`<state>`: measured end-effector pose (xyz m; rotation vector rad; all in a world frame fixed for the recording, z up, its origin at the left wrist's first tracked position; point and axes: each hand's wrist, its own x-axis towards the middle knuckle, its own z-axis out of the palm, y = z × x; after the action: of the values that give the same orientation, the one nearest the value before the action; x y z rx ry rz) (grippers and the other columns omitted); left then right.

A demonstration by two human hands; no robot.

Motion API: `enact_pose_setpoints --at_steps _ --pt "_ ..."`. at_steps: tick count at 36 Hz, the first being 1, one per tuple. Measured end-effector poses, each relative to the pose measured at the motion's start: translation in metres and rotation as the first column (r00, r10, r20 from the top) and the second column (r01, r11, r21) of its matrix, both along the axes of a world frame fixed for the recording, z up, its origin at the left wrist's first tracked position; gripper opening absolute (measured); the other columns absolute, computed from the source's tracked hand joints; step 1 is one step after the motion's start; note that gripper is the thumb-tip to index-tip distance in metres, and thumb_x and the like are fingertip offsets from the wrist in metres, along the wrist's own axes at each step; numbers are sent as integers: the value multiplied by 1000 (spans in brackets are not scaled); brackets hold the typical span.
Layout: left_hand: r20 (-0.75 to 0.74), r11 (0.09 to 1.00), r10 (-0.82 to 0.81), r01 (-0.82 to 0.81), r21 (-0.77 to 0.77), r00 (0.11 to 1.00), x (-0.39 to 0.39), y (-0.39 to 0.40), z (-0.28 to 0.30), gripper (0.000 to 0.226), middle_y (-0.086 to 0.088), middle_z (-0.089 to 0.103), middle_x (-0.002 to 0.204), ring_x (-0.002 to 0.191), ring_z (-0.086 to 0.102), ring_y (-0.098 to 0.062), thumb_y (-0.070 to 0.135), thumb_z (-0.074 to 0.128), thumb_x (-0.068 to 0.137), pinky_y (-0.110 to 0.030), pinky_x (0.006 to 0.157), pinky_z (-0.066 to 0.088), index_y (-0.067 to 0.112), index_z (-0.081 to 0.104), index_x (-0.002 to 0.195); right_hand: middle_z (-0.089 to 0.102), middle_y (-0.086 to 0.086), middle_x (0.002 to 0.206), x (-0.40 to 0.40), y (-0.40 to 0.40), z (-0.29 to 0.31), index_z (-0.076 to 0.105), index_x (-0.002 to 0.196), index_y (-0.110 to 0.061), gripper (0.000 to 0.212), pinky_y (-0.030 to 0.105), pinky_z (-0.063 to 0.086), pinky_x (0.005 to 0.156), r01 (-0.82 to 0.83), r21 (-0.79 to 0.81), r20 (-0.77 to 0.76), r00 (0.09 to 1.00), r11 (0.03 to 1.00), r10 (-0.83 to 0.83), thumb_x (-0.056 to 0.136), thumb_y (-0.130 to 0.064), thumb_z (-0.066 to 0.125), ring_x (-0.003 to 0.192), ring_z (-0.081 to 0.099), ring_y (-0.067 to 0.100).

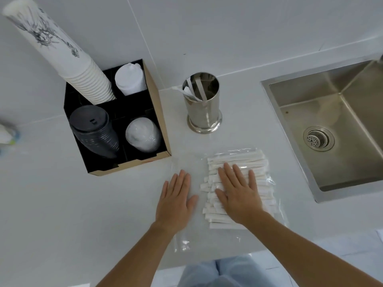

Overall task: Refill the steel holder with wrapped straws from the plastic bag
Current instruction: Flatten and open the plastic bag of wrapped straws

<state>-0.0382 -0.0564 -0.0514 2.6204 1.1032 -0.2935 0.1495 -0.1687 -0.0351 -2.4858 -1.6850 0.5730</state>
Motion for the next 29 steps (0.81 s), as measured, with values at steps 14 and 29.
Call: enact_pose_setpoints --at_steps 14,29 --pt "7 1000 -27 27 -14 1000 -19 27 -9 73 7 2 165 151 -1 -11 62 12 93 -40 119 -13 26 3 156 25 -2 159 2 -1 -3 31 152 -17 66 51 10 118 6 -34 61 998 999 -4 97 -53 21 146 23 22" --pt "50 987 -143 146 -66 988 12 81 9 63 -2 0 166 152 -2 -15 40 28 102 -29 119 -5 15 9 157 2 -5 163 -13 10 6 11 156 -23 74 47 -7 118 73 -131 118 991 989 -57 91 -56 -2 150 1 19"
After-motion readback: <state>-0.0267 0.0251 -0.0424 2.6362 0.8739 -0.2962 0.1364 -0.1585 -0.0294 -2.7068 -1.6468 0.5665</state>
